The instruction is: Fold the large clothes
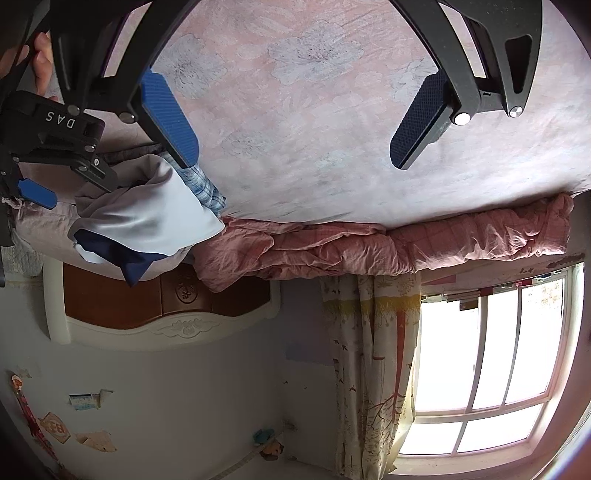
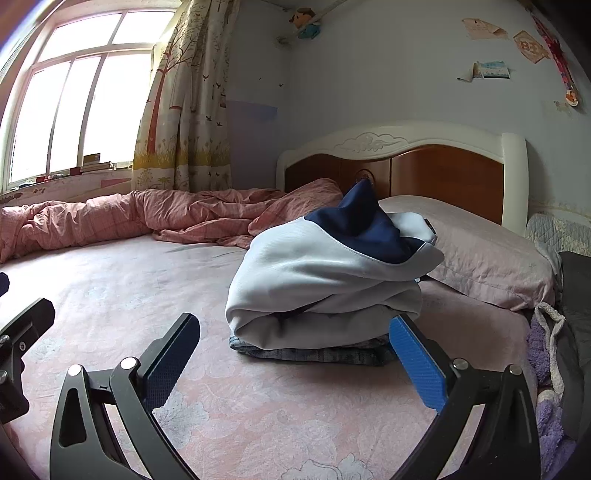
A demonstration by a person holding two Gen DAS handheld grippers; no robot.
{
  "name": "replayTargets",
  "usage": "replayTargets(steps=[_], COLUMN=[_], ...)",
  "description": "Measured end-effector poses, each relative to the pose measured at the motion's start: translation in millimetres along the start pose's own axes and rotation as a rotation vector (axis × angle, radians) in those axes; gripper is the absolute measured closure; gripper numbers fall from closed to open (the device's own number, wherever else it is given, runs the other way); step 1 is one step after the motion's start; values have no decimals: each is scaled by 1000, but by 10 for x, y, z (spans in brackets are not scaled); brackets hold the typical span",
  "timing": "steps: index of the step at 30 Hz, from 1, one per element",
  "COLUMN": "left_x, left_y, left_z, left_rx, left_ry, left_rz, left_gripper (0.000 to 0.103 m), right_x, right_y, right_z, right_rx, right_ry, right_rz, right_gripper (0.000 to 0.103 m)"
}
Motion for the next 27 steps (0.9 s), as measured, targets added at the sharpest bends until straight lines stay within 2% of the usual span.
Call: replayTargets(steps=[27], left_x=[-16], left_y=[-80], left_z=[69], left_rx=[-7], left_ry=[-15], left_rz=[-45], left_gripper=[0], right_x=[-12], right_y=[43], right_z=[-13], right_rx=[-18], right_ry=[-19], right_rz=[-14], right_gripper=[0])
Point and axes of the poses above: each gripper's, at about its wrist camera, not at the fingertips, and y roughly against the way its jaws point, z to its right, x to its top, the point moved 1 cm from there along -y, roughly the way its jaws point, and after that the axes turned 13 degrees about y, right-handed, at the moved point
